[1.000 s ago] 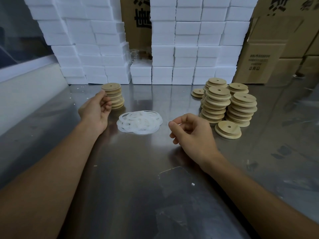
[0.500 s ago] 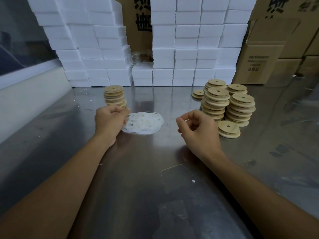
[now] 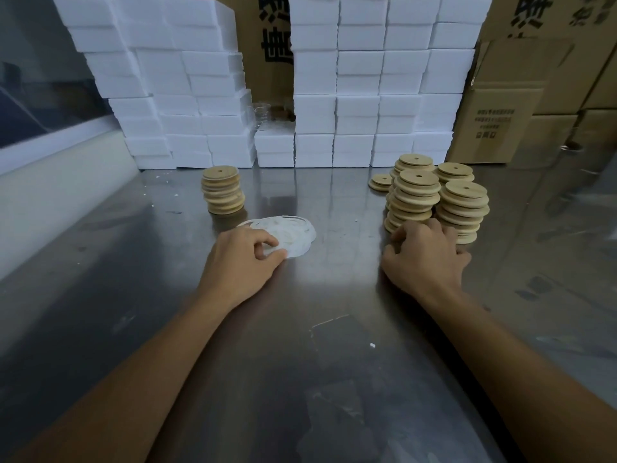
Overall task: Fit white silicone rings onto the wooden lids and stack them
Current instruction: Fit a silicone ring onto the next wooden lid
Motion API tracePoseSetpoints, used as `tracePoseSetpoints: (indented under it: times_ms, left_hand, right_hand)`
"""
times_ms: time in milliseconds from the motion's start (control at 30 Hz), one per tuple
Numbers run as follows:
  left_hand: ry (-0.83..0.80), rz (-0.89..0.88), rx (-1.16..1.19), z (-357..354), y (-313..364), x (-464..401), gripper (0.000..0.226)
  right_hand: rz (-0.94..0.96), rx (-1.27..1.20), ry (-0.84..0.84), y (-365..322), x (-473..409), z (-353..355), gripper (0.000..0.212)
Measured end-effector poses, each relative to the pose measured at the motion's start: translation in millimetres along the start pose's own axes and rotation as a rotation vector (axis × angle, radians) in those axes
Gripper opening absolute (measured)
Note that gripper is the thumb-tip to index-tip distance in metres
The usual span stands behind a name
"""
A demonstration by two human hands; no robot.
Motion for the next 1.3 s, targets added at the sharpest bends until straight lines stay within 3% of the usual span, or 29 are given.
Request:
tracePoseSetpoints:
  times_ms: [133, 367, 600, 733, 800, 867, 1033, 1133, 1300]
  left_hand:
    - [-0.032, -0.111, -0.091, -0.6, 12.0, 2.1, 0.019]
    - [-0.045, -0.005, -0.017, 1.7, 7.4, 1.2, 0.01]
    - [-0.1, 0.018, 0.029, -3.1, 2.5, -1.3, 0.011]
    - [-0.028, -0.057, 0.099, 4.5, 11.3, -0.1, 0.01]
    - [-0.013, -0.023, 0.229, 5.9, 15.6, 2.3, 0.015]
    - [-0.032, 0.118, 0.516, 3.5, 15.6, 5.1, 0.022]
    - [-0.213, 0.355, 1.105, -6.0, 27.9, 13.4, 0.015]
    - [-0.3, 0.357, 1.244, -9.3, 39.5, 16.1, 0.013]
    - [-0.311, 0.361, 1.201, -17.6, 44.7, 19.2, 0.008]
  right_hand:
    - [0.1, -0.11, -0.071, -14.1, 7.1, -8.1, 0.022]
    - [0.303, -0.21, -0.305, -40.2, 18.5, -21.6, 0.035]
    - [0.233, -0.295, -0.254, -33.9, 13.2, -23.8, 0.077]
    - [0.196, -0.37, -0.154, -28.1, 8.5, -20.4, 0.073]
    - [0.205, -0.425, -0.127, -27.7, 6.4, -18.1, 0.069]
    - [0.188, -0.525, -0.141, -27.8, 6.7, -17.8, 0.063]
    - [0.219, -0.758, -0.12, -26.6, 8.8, -14.6, 0.012]
    - [0.183, -0.826, -0.162, -26.8, 7.9, -14.9, 0.023]
    - [0.067, -1.151, -0.44, -45.6, 22.1, -24.4, 0.041]
Point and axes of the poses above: each hand's wrist, its own x-axis away from the middle knuckle, its own z-axis out of the back of the hand, y = z × x, the point moved 6 cm from there along -x, towards the middle knuckle, and after that the axes turned 5 degrees about -x, right-handed, at the moved point
